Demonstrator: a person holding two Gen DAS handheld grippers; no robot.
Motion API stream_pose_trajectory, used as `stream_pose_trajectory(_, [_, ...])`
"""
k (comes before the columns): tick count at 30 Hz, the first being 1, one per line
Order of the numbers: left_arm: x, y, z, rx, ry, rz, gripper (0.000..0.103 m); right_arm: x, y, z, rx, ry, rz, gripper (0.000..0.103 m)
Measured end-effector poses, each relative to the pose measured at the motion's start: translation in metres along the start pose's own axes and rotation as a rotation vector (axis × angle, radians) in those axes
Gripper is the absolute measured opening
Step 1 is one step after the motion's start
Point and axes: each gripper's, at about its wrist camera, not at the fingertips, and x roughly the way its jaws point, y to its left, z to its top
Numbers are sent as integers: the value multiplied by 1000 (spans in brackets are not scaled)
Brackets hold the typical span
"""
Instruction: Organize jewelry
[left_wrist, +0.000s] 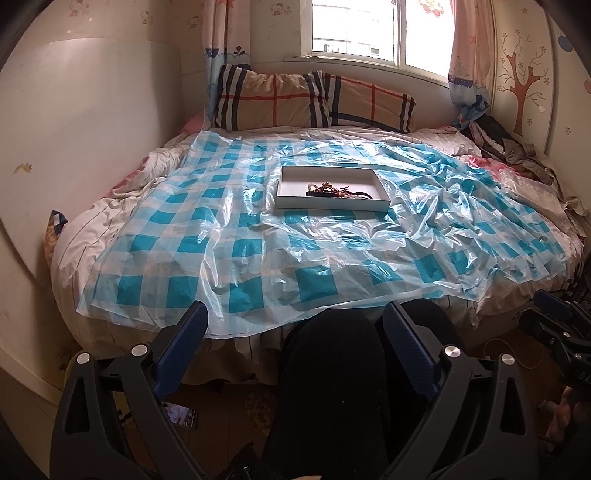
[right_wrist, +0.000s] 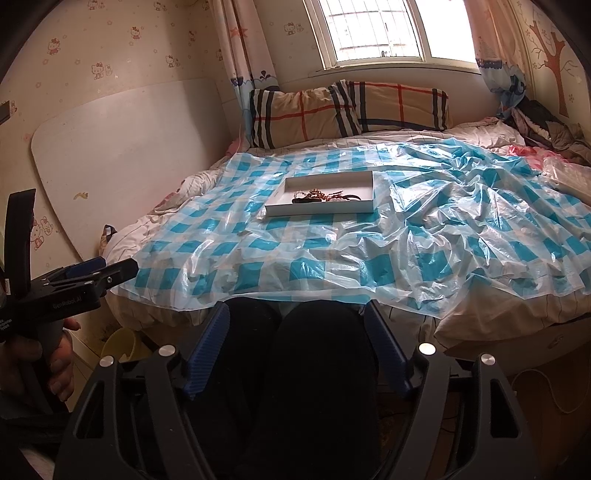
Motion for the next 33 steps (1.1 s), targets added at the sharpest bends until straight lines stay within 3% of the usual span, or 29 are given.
stream_pose_trajectory(33, [0,2,-1,-5,3,2,95,1,3,0,2,3,2,77])
